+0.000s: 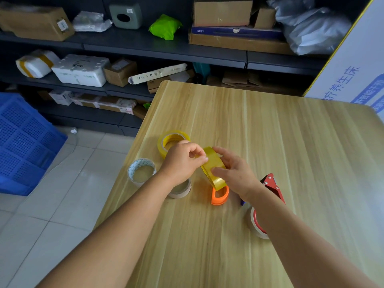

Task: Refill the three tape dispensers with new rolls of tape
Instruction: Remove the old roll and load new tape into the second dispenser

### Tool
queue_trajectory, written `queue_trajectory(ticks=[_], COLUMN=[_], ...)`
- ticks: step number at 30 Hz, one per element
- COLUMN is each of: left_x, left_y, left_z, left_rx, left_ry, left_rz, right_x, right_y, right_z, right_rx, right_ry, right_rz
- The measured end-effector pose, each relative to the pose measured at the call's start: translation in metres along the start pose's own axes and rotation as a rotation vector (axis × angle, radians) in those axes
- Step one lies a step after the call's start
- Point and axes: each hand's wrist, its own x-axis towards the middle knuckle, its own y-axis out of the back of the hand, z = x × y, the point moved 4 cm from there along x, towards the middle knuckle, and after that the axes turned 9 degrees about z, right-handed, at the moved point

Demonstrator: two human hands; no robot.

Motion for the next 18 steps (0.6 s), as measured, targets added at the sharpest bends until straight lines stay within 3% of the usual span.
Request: queue_trajectory(ticks=[5, 10, 13, 18], left_x=[-0.004, -0.007, -0.007, -0.011], left_y=[-0.002, -0.005, -0.008, -0.022], left_z=[0.002, 0.005, 0.0, -0.006], left_rx=[0.117, 0.25, 0.185, -0.085], left_ry=[-0.171, -0.203, -0.059, 0.285], left_rz=[0.06, 0.141, 0.124, -0.02], right_x=[-0.002, -0.003, -0.006, -0.013], right_y=[0.0, 0.0, 0.005, 0.015], right_z=[0.001, -0.003, 0.002, 0.01], right_rx=[-0.028, -0.356, -0.315, 0.041], right_ry=[0.019, 0.154, 0.144, 0.008], right_rz=[-0.028, 0.054, 0.088, 0.125])
